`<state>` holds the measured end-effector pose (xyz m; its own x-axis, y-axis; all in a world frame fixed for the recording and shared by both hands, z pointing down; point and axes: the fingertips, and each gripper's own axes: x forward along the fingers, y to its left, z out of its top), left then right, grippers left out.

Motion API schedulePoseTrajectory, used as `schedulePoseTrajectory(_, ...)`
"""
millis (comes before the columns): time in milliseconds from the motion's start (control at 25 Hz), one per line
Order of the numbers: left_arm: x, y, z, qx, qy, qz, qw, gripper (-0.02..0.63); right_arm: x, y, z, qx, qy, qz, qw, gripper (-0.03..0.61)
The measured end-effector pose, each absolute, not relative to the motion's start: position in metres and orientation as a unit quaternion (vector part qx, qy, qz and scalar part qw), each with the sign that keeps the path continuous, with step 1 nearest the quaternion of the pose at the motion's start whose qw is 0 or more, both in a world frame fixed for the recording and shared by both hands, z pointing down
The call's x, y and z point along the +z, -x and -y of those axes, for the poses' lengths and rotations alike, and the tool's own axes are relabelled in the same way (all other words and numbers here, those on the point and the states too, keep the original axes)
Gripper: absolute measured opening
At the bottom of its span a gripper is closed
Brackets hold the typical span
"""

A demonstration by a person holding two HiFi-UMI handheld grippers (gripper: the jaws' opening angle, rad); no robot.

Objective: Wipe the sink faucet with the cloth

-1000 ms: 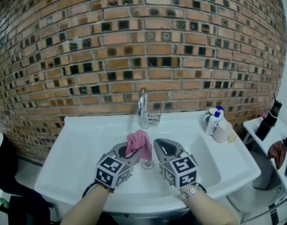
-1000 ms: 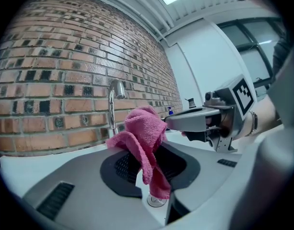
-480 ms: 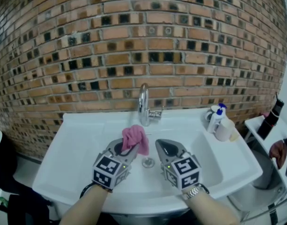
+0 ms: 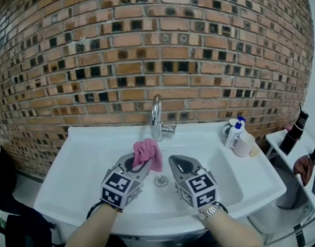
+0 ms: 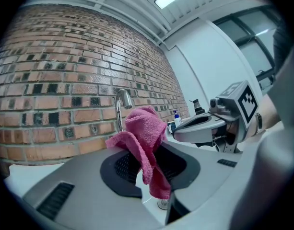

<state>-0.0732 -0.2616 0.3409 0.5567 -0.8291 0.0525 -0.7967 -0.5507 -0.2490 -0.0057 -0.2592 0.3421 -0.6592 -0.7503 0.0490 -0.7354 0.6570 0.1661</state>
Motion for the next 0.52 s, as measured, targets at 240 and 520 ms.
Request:
schedulePoseTrajectory(240, 0.3418, 0.0757, 0.2638, -0.080, 0.875, -0.467, 0.099, 0.095, 0.3427, 0.0057, 0.2587, -0.077, -0.410, 0.907, 0.063, 0.011)
schedulePoseTrajectory(520, 0.3477, 0.0758, 0.2645, -0.087, 0.875, -0.466, 0.098, 0.095, 0.3447, 0.0052, 0.2600, -0.079, -0.413, 0.905, 0.058, 0.011)
